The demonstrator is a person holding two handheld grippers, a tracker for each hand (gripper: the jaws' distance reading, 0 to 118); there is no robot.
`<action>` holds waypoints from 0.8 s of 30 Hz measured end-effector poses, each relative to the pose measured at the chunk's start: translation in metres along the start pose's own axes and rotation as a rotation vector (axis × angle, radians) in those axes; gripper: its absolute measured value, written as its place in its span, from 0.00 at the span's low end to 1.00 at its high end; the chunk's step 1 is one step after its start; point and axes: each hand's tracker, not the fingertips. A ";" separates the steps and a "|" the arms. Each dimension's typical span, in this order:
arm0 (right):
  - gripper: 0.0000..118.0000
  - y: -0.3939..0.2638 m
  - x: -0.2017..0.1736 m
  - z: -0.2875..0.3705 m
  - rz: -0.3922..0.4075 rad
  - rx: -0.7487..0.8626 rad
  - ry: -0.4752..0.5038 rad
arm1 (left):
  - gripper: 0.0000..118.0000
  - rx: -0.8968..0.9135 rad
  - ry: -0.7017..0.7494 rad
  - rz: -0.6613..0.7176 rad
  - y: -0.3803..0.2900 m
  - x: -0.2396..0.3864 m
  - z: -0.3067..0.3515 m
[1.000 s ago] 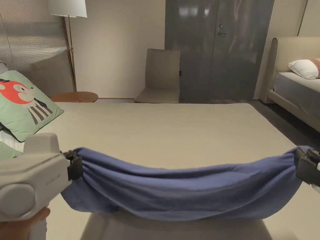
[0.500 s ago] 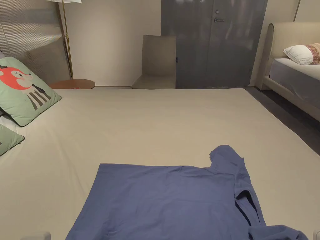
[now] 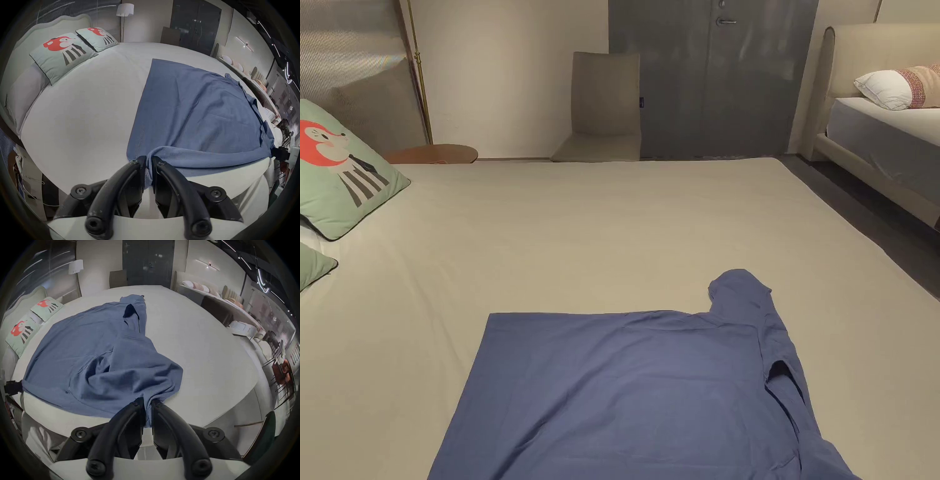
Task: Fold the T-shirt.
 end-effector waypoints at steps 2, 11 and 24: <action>0.11 -0.004 0.002 -0.005 0.011 0.015 -0.001 | 0.08 0.016 -0.001 0.003 -0.002 0.000 0.000; 0.90 0.017 -0.002 0.074 -0.051 0.472 -0.008 | 0.91 0.386 -0.022 0.045 0.018 0.006 0.073; 0.01 0.034 -0.025 0.103 -0.015 0.667 -0.011 | 0.00 0.607 -0.058 0.017 0.032 0.014 0.118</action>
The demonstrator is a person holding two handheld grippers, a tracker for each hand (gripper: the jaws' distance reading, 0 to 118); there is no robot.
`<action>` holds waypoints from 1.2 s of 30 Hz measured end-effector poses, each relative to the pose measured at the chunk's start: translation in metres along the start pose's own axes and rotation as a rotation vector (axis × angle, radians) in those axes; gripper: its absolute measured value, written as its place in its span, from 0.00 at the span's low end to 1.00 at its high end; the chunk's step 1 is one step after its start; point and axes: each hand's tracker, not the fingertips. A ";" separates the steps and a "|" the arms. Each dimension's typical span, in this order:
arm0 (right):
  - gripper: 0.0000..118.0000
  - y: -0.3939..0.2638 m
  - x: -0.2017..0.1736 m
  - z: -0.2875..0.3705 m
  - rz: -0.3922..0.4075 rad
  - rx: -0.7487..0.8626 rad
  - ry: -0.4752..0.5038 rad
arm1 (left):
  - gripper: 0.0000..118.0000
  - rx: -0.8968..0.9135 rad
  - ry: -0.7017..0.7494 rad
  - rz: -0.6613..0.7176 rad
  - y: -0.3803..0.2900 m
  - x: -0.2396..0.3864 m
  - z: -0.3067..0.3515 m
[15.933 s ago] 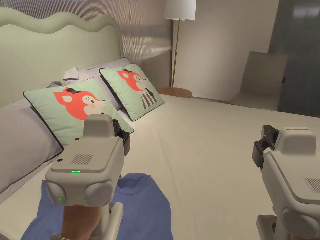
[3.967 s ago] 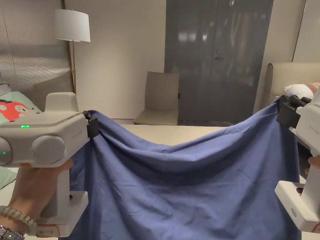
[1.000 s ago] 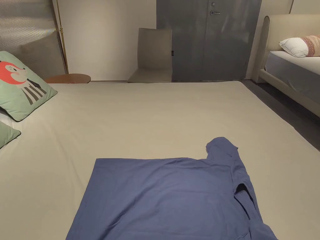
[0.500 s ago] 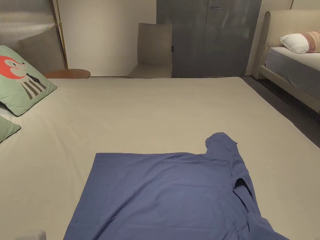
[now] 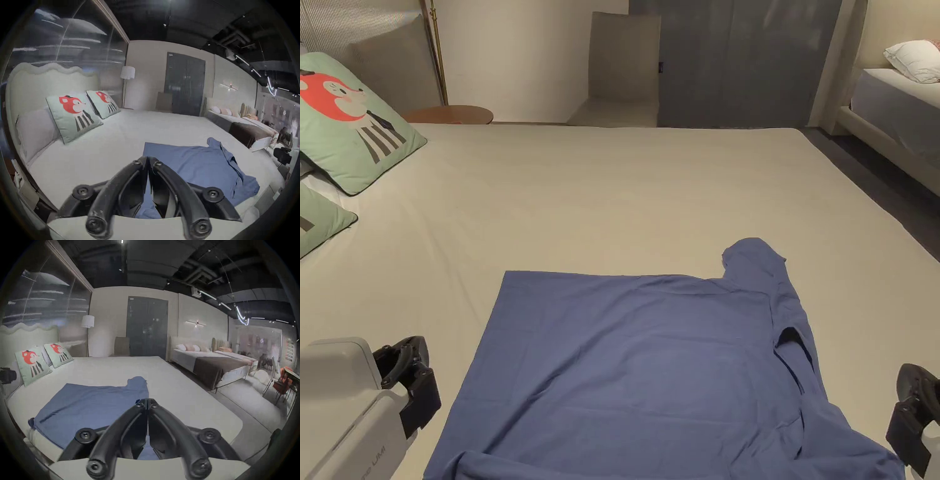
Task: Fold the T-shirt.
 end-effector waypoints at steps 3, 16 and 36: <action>0.01 -0.007 0.002 -0.004 0.008 -0.034 -0.003 | 0.00 -0.114 0.006 -0.015 -0.014 -0.008 -0.012; 0.01 -0.037 0.005 -0.017 0.029 -0.129 0.022 | 0.75 -0.537 -0.010 -0.040 -0.106 -0.013 -0.059; 0.87 -0.099 0.043 -0.061 -0.085 -0.552 0.052 | 0.05 -0.486 0.006 0.055 -0.093 -0.024 -0.051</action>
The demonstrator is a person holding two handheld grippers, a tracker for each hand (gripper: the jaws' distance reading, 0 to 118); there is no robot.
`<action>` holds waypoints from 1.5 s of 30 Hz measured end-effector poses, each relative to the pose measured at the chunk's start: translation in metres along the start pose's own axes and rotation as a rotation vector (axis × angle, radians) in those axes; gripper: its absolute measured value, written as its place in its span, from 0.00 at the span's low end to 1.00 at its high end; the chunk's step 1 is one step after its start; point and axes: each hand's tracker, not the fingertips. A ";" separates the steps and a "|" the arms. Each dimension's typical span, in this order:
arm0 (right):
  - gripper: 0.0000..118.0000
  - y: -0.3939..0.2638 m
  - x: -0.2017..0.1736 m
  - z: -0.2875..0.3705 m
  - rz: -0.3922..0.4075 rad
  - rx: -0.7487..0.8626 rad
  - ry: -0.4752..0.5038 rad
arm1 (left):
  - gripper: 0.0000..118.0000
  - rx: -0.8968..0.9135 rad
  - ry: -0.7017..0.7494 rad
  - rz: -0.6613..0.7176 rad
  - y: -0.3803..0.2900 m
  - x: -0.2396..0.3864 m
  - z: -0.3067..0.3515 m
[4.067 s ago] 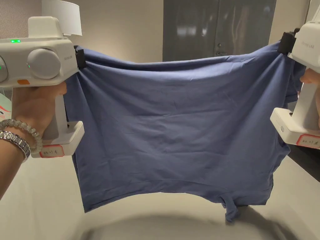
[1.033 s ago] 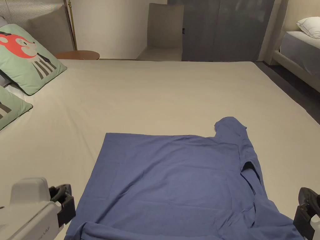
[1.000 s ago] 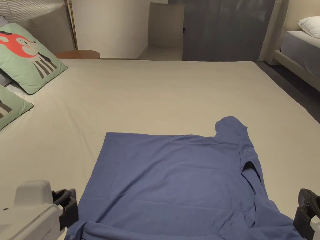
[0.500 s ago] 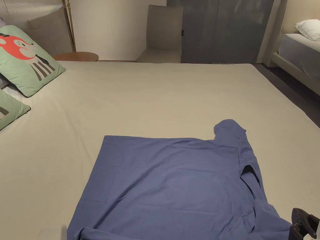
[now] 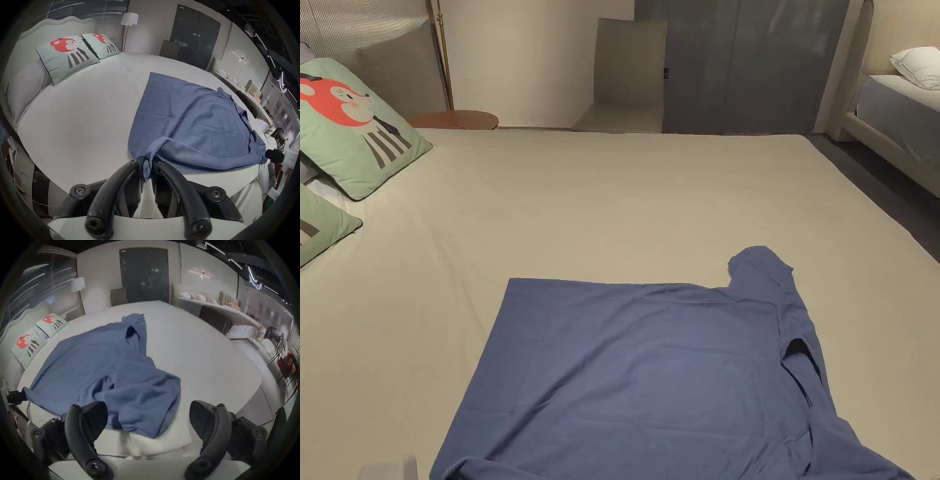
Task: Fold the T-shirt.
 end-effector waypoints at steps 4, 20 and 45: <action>0.30 -0.003 0.001 0.002 -0.001 0.005 0.014 | 0.05 0.007 -0.004 0.007 0.002 0.001 0.004; 0.09 0.114 -0.041 0.021 0.047 0.270 0.034 | 0.05 0.092 -0.042 0.060 0.114 0.006 -0.015; 0.88 0.151 -0.032 -0.109 0.047 0.106 -0.060 | 0.77 -0.021 0.047 0.043 0.163 0.025 -0.126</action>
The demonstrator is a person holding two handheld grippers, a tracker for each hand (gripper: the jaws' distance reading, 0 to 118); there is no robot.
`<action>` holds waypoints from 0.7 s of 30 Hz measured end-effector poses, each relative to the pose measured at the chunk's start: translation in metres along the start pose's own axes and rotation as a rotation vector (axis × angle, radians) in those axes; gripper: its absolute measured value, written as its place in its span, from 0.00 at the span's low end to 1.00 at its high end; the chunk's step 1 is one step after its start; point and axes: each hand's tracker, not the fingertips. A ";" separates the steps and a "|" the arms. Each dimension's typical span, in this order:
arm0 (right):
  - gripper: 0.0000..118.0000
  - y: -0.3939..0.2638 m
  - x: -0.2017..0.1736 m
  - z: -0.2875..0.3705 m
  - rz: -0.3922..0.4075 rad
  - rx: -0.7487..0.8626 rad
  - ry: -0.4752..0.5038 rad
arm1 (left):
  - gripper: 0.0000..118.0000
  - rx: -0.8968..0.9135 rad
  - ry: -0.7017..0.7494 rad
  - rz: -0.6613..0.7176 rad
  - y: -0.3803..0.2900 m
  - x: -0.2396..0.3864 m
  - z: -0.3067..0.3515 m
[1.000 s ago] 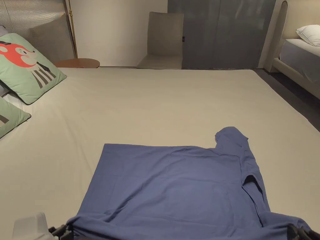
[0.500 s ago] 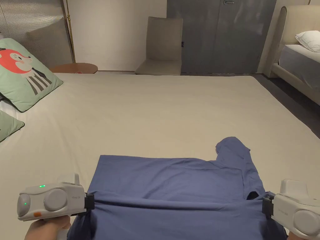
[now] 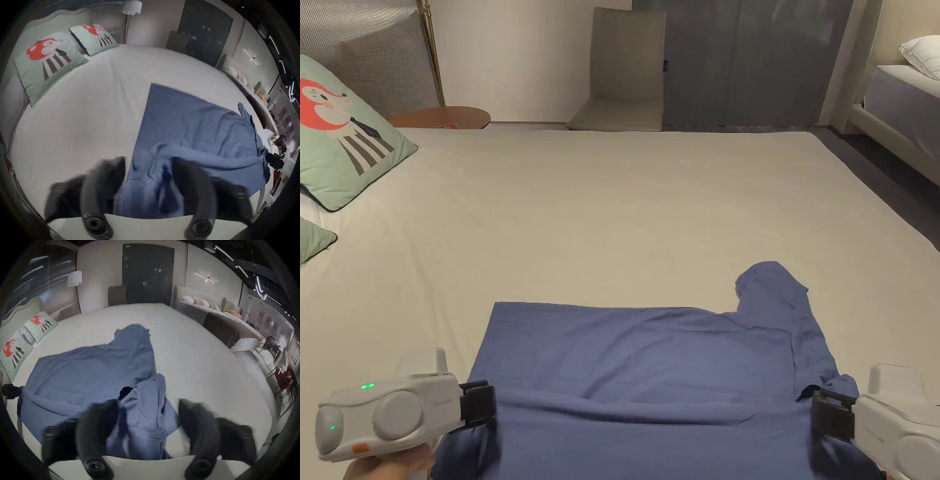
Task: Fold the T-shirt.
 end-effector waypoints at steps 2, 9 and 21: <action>0.90 -0.001 0.007 0.018 -0.020 0.120 0.009 | 0.84 0.125 -0.039 0.006 -0.002 0.001 0.028; 0.90 -0.007 0.004 0.088 -0.010 0.369 -0.007 | 0.80 0.458 -0.044 -0.068 -0.025 0.010 0.110; 0.01 -0.026 -0.011 0.121 0.024 0.374 0.027 | 0.00 0.283 -0.079 -0.048 -0.048 -0.012 0.108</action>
